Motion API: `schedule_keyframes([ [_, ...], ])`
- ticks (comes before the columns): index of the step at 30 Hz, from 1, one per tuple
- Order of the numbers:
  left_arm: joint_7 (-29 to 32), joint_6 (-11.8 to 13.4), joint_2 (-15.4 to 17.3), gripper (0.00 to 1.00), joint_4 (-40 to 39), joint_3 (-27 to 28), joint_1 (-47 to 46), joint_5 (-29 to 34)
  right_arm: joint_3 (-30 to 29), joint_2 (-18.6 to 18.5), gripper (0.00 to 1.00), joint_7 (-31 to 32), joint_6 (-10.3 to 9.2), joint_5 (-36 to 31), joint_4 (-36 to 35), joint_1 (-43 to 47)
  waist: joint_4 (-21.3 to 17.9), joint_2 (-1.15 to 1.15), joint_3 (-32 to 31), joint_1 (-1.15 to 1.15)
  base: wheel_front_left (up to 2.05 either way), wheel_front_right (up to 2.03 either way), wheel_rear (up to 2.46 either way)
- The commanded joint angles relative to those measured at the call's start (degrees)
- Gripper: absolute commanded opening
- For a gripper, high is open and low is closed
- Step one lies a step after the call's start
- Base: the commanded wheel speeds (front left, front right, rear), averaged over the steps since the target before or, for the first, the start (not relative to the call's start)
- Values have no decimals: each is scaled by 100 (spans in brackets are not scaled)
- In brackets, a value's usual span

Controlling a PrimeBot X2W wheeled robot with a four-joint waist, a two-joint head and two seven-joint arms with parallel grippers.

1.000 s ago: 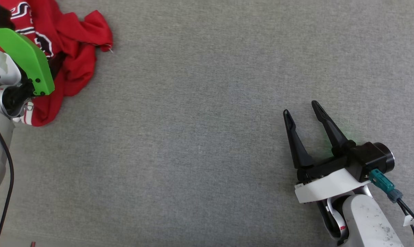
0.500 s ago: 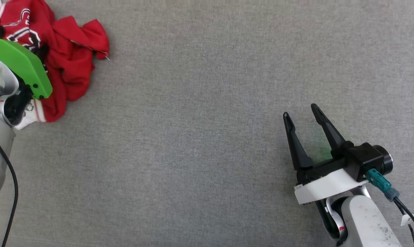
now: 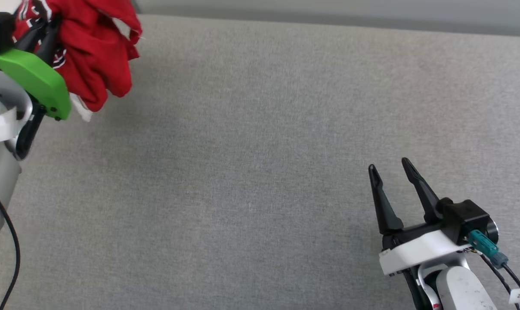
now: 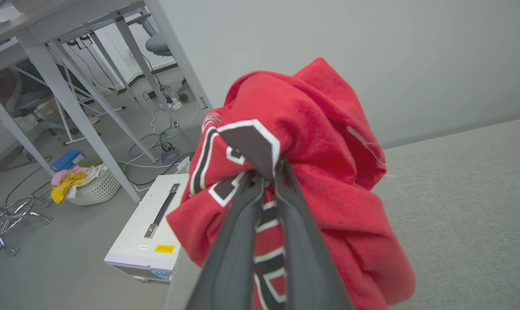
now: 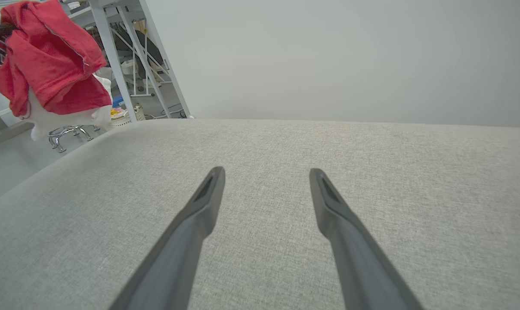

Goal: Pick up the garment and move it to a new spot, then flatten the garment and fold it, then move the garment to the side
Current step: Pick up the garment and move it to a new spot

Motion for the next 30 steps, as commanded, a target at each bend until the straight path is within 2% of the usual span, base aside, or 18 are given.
schedule_keyframes([
  [1, -82, 6, 2, 0, -135, -58, -66, 79, -66, 6, 100, -27, -4, 65, 15, 96, -110, 0, -458, 0, 0, 0, 0],
  [9, -57, -16, -131, 0, -1295, -914, -83, 371, -581, 12, 100, -27, -4, 319, -58, 240, -503, 0, -777, 0, 0, 0, 0],
  [16, 13, -17, -614, 0, -1916, -1851, 23, 351, -1110, 13, 100, -27, -4, 517, -119, 239, -949, 0, -765, 0, 0, 0, 0],
  [23, -59, -18, -1613, 0, -1647, -3187, 481, 401, -1235, 13, 100, -27, -4, 564, -128, 217, -1386, 0, -708, 0, 0, 0, 0],
  [29, -32, -18, -2543, 0, -1073, -3565, 1203, 380, -1257, 13, 100, -27, -4, 566, -128, 216, -1541, 0, -673, 0, 0, 0, 0],
  [30, 12, -18, -2649, 21, -974, -3578, 1291, 378, -1261, 13, 100, -27, -4, 563, -124, 219, -1541, 0, -673, 0, 0, 0, 0],
])
